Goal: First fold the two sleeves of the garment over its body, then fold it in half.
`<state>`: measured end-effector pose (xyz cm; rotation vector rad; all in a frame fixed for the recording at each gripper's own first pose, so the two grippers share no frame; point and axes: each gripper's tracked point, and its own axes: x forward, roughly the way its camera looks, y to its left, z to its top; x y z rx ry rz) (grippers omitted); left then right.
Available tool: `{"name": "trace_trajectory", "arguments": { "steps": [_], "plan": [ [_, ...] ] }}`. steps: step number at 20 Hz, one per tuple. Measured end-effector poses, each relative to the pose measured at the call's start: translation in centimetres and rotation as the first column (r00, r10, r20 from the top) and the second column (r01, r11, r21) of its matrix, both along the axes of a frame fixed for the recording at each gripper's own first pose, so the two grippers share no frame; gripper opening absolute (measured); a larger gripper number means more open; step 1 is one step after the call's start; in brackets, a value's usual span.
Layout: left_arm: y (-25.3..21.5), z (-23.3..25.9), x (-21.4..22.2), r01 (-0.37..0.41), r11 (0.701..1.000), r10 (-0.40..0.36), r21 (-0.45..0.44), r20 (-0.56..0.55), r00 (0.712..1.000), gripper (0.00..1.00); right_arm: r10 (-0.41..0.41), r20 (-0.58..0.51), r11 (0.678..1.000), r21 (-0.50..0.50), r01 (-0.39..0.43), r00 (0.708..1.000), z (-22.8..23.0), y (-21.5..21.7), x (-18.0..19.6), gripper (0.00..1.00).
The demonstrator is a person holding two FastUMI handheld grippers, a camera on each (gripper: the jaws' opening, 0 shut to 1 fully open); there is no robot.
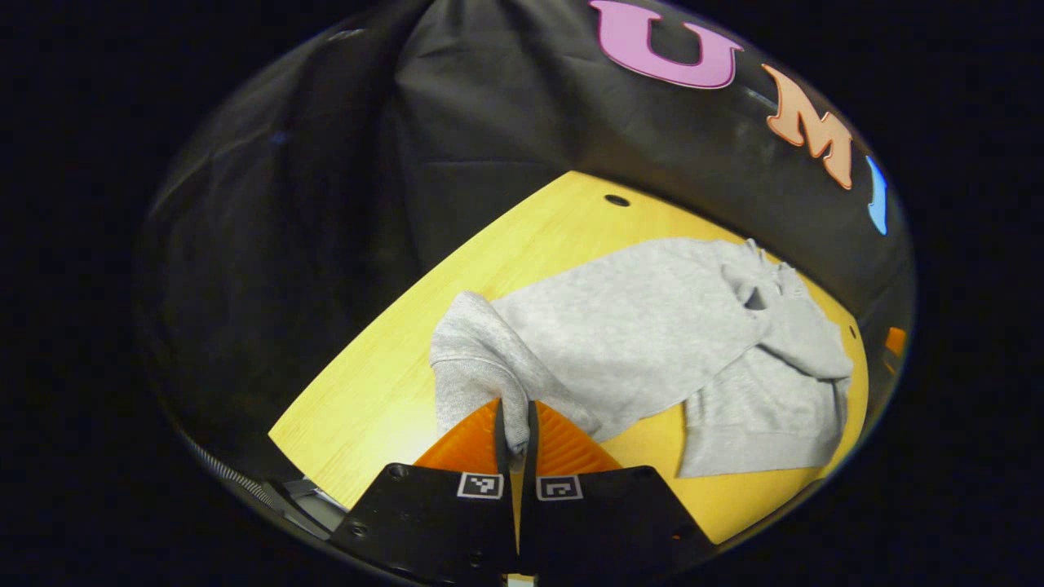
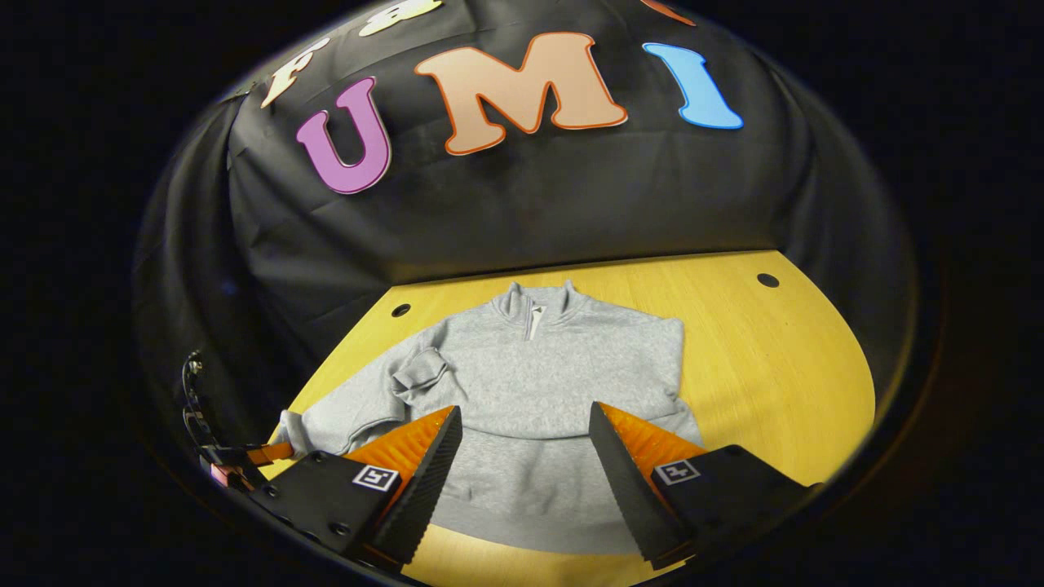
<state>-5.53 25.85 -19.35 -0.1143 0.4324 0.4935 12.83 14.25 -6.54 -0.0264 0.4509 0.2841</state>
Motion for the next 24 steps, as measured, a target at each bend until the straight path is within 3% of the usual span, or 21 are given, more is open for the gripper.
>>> {"name": "trace_trajectory", "arguments": {
  "steps": [4,5,7,8,15,16,17,18,23,24],
  "plan": [
    [-6.3,3.5,4.2,0.138,0.99,-0.139,0.038,0.03,0.99,0.0,-0.023,0.014,1.0,0.006,0.023,1.0,0.8,-2.4,-0.2,0.98],
    [-8.0,4.2,5.3,0.173,0.984,-0.174,0.047,0.031,0.984,0.0,-0.027,0.013,1.0,0.013,0.027,1.0,0.9,-3.0,-0.4,0.94],
    [-11.8,5.4,7.2,0.247,0.967,-0.25,0.069,0.039,0.968,0.0,-0.037,0.011,0.999,0.02,0.037,0.999,0.9,-4.2,-0.5,0.98],
    [-13.7,6.0,8.1,0.283,0.955,-0.287,0.084,0.038,0.957,0.0,-0.043,0.011,0.999,0.019,0.043,0.999,1.0,-4.9,-0.6,0.94],
    [-29.3,7.4,14.1,0.515,0.851,-0.521,0.106,0.044,0.852,0.0,-0.079,-0.005,0.997,0.001,0.079,0.997,0.0,-9.8,-1.5,0.98],
    [-30.8,7.4,15.0,0.535,0.837,-0.542,0.115,0.039,0.84,0.0,-0.083,-0.01,0.996,0.01,0.083,0.997,-0.1,-10.3,-1.6,0.94],
    [-32.3,7.0,15.7,0.552,0.824,-0.559,0.124,0.028,0.829,0.0,-0.089,-0.015,0.996,0.02,0.09,0.996,-0.2,-10.9,-1.7,0.98],
    [-33.5,6.6,16.5,0.57,0.811,-0.578,0.133,0.022,0.816,0.0,-0.096,-0.02,0.995,0.027,0.096,0.995,-0.4,-11.5,-1.7,0.94],
    [-39.1,6.4,19.6,0.631,0.763,-0.641,0.14,0.028,0.767,0.0,-0.13,-0.041,0.99,0.045,0.132,0.991,-0.9,-14.7,-1.0,0.94],
    [-40.0,6.3,20.5,0.639,0.756,-0.649,0.142,0.028,0.76,0.0,-0.136,-0.042,0.989,0.045,0.138,0.99,-0.9,-15.3,-0.8,0.98]
  ]
}}
